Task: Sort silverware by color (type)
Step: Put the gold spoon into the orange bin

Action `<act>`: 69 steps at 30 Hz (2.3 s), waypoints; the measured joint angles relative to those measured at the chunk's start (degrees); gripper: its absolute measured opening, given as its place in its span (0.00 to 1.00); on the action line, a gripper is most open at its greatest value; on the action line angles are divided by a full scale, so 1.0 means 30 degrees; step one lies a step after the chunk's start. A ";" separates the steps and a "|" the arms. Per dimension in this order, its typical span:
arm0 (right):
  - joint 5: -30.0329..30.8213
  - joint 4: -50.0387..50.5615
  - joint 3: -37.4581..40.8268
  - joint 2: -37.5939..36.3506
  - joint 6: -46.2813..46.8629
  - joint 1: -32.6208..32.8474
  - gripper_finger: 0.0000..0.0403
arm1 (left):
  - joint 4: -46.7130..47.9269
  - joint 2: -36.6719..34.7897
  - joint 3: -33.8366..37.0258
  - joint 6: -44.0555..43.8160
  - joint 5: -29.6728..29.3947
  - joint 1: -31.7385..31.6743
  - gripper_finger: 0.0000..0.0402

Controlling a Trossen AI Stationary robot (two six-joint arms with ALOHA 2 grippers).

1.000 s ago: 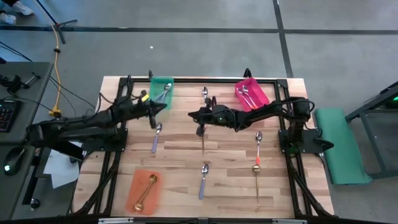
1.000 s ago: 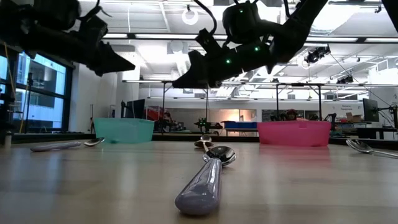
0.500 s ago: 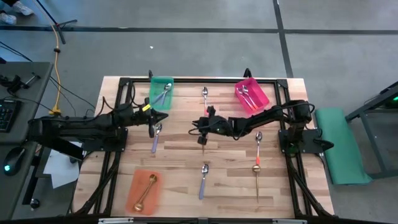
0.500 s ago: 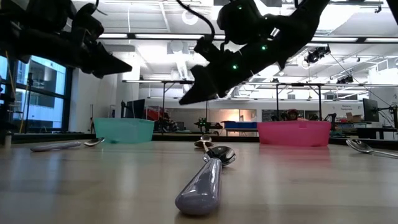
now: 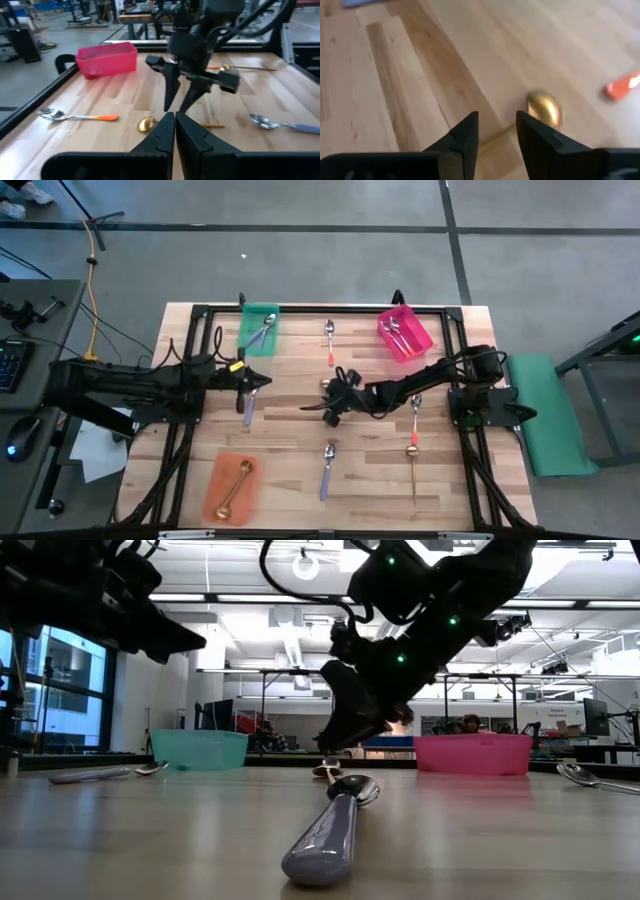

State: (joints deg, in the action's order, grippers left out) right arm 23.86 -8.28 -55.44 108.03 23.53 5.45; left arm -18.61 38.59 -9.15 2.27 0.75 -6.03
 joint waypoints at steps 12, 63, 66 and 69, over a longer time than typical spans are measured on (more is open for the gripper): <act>0.0112 0.0890 0.0000 0.0000 0.4721 -0.0493 0.30 | -0.0007 0.0007 0.0000 -0.0049 -0.0173 0.1101 0.01; 0.2047 0.5408 -0.2892 0.1470 0.7515 0.0426 0.29 | 0.0801 0.0007 -0.0022 -0.1061 -0.0554 0.1308 0.01; 0.1978 0.4631 -0.2892 0.2266 0.7656 0.0317 0.29 | 0.0824 0.0007 -0.0022 -0.1219 -0.0554 0.1308 0.01; 0.1987 0.3703 -0.2892 0.2742 0.7579 0.0208 0.29 | 0.0823 0.0007 -0.0022 -0.1406 -0.0554 0.1308 0.01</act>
State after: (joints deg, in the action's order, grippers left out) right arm 29.82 2.83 -64.12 116.25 46.27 6.08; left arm -16.14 38.61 -9.21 -1.94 -0.91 -2.11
